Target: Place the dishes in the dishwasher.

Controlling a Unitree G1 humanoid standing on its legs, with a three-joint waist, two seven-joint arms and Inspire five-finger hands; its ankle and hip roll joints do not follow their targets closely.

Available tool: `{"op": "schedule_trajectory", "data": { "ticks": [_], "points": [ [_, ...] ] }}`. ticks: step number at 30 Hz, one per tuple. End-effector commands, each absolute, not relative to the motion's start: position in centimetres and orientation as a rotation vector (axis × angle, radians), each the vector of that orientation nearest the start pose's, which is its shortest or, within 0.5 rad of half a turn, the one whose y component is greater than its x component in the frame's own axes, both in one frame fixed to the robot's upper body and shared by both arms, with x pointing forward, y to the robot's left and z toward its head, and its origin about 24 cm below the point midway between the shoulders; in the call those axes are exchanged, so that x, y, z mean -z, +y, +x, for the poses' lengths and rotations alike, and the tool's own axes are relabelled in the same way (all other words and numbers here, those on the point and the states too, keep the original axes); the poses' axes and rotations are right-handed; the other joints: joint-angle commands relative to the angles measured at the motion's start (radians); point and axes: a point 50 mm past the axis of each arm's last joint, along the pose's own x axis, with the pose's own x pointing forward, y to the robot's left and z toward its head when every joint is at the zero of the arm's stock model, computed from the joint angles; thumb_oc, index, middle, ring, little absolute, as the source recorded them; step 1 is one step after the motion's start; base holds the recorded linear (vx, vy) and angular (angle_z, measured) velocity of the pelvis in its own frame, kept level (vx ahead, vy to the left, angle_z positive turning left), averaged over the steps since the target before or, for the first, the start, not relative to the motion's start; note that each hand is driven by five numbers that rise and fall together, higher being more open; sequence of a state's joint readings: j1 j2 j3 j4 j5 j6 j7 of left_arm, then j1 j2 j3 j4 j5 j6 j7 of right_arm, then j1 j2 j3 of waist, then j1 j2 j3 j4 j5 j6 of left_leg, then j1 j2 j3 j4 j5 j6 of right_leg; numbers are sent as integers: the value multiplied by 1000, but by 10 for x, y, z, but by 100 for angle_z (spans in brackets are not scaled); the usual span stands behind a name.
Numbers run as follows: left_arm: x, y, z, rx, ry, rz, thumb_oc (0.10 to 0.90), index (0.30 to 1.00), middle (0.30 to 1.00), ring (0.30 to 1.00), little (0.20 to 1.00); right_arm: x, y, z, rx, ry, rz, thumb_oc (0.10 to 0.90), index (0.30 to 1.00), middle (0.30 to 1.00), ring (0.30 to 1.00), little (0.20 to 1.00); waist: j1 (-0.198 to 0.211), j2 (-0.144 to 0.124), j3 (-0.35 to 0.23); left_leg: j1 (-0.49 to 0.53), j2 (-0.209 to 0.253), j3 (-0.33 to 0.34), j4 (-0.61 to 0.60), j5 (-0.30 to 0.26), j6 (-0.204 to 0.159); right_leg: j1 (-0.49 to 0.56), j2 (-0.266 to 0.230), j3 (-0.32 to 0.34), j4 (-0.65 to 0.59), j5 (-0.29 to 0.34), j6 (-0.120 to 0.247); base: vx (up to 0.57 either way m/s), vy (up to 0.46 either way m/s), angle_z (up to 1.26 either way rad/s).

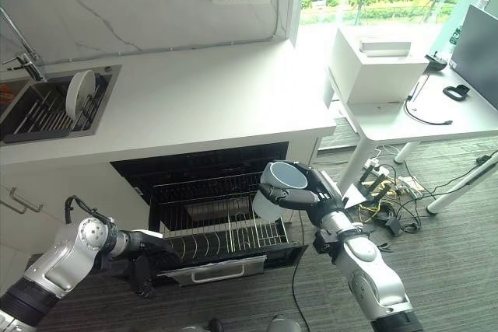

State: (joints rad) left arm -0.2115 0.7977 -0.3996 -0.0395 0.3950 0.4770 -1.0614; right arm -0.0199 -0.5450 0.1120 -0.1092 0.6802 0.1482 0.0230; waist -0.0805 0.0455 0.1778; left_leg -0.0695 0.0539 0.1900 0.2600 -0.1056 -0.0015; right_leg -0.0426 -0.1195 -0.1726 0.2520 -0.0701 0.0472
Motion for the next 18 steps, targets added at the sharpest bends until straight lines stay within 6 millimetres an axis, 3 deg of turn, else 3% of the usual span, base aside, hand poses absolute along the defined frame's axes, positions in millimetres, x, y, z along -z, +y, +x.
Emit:
{"op": "schedule_trajectory", "data": {
  "ticks": [1, 10, 18],
  "points": [
    [-44, 213, 248, 1080, 916, 981, 800, 900, 900, 900, 900, -133, -192, 274, -295, -191, 158, 400, 300, 300, 300, 300, -5, -1, -67, 53, 46, 56, 40, -137, -27, -10, 21, -11, 48, -122, 74, 0, 0, 0],
    [-28, 209, 236, 1189, 1059, 938, 800, 900, 900, 900, 900, -134, -190, 277, -304, -188, 155, 400, 300, 300, 300, 300, -9, 0, -68, 53, 45, 59, 40, -139, -25, -11, 23, -8, 48, -125, 71, 0, 0, 0],
    [-19, 211, 209, 1451, 1341, 875, 800, 900, 900, 900, 900, -137, -189, 282, -308, -184, 145, 400, 300, 300, 300, 300, -13, 8, -64, 49, 44, 59, 40, -142, -25, -14, 24, -7, 48, -127, 68, -8, 2, -2]
  ]
}}
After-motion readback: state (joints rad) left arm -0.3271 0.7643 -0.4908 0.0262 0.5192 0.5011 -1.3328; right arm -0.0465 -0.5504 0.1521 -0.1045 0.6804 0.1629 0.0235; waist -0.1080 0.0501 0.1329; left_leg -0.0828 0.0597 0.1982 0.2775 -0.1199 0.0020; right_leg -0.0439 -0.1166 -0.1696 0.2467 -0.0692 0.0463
